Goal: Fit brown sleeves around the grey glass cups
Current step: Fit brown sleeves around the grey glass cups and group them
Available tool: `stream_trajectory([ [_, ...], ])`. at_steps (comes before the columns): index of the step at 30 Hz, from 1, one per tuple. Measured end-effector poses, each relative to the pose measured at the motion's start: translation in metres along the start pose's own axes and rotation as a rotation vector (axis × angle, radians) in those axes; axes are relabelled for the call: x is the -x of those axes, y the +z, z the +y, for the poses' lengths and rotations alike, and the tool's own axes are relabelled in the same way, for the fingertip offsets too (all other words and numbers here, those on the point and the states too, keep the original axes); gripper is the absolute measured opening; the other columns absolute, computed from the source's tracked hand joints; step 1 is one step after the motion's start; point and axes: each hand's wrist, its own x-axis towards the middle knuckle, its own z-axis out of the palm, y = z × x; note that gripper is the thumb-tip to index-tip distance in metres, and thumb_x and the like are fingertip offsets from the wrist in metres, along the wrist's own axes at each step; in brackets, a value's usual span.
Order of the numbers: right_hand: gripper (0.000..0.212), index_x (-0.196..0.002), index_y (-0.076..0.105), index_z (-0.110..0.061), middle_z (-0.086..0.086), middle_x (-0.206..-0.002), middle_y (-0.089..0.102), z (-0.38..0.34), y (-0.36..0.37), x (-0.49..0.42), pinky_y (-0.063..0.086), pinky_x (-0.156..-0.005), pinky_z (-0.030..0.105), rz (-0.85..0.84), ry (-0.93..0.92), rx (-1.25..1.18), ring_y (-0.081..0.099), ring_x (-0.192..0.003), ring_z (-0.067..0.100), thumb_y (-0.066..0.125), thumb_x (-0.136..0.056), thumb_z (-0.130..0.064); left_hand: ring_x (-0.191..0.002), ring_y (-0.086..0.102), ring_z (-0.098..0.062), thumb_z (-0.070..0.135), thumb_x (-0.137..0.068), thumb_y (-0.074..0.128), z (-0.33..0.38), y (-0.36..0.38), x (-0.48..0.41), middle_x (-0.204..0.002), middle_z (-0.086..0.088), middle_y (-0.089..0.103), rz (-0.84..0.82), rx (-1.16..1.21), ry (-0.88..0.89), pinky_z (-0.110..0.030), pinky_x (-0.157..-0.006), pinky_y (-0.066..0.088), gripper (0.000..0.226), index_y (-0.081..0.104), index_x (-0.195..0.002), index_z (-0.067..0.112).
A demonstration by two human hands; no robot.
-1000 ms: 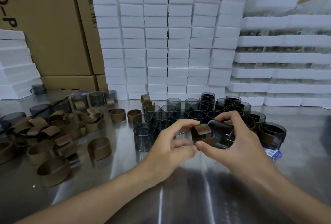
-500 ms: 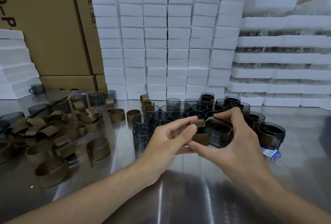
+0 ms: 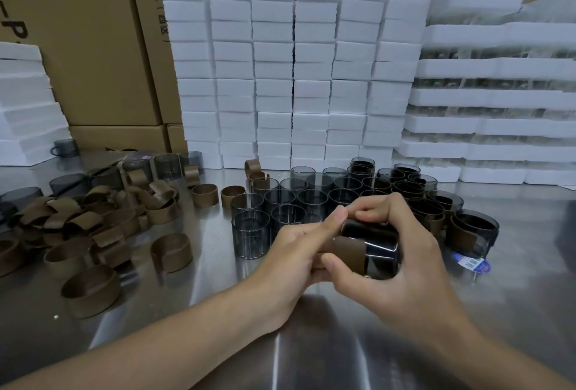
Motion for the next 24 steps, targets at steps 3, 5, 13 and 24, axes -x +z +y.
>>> stream_trajectory([
  [3, 0.05, -0.11, 0.055, -0.031, -0.013, -0.123, 0.069, 0.003, 0.001, 0.001, 0.053, -0.091, 0.018, 0.002, -0.022, -0.009, 0.072, -0.112, 0.016, 0.085, -0.071, -0.042, -0.126, 0.067, -0.051, 0.059, -0.1, 0.066, 0.002, -0.001, 0.0, -0.122, -0.033, 0.074, 0.005, -0.01, -0.01, -0.048, -0.105, 0.056, 0.059, 0.081, -0.118, 0.006],
  [5, 0.055, -0.117, 0.053, -0.038, -0.014, -0.128, 0.067, 0.004, -0.001, 0.001, 0.055, -0.091, 0.021, -0.025, -0.029, 0.018, 0.071, -0.114, 0.016, 0.085, -0.072, -0.042, -0.127, 0.067, -0.049, 0.061, -0.103, 0.062, 0.005, -0.003, -0.001, -0.123, -0.028, 0.076, -0.003, -0.029, -0.012, -0.056, -0.116, 0.051, 0.061, 0.08, -0.122, 0.005],
  [13, 0.066, -0.132, 0.048, -0.034, -0.018, -0.123, 0.067, 0.013, -0.008, 0.001, 0.063, -0.079, 0.045, -0.053, -0.06, 0.132, 0.075, -0.102, 0.014, 0.079, -0.074, -0.047, -0.111, 0.075, -0.031, 0.056, -0.102, 0.063, 0.01, -0.004, 0.007, -0.115, -0.024, 0.078, -0.241, -0.173, 0.075, -0.036, -0.097, 0.06, 0.05, 0.079, -0.123, 0.014],
  [24, 0.071, -0.133, 0.062, -0.024, -0.015, -0.119, 0.073, 0.019, -0.02, -0.002, 0.057, -0.088, 0.019, -0.235, -0.081, 0.103, 0.075, -0.109, 0.01, 0.097, -0.073, -0.039, -0.114, 0.077, -0.027, 0.021, -0.083, 0.085, 0.022, -0.019, 0.0, -0.119, -0.012, 0.08, -0.348, -0.262, 0.143, -0.031, -0.097, 0.059, 0.047, 0.077, -0.128, 0.012],
])
